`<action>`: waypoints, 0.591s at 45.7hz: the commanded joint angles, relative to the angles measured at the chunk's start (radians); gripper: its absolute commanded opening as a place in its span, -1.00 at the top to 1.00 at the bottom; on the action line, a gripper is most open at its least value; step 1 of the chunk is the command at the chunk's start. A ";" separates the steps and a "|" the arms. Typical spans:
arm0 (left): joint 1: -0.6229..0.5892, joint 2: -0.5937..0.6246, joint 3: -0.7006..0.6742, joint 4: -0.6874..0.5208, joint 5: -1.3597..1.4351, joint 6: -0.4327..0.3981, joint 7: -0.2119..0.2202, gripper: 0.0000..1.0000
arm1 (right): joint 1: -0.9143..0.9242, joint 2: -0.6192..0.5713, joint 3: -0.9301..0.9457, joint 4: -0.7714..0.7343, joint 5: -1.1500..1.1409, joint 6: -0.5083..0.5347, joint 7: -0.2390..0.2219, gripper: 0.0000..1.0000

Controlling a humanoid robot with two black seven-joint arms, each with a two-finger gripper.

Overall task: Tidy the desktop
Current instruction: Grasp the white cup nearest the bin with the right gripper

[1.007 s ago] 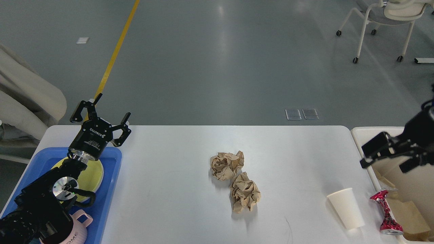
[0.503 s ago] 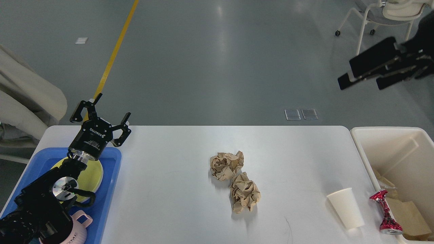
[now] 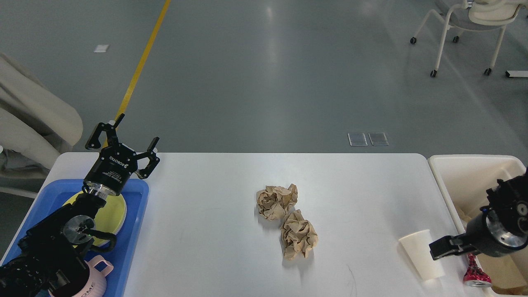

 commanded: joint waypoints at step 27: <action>0.000 -0.002 0.000 0.000 0.000 0.000 0.000 -1.00 | -0.227 0.098 0.125 -0.182 0.028 -0.186 0.002 -1.00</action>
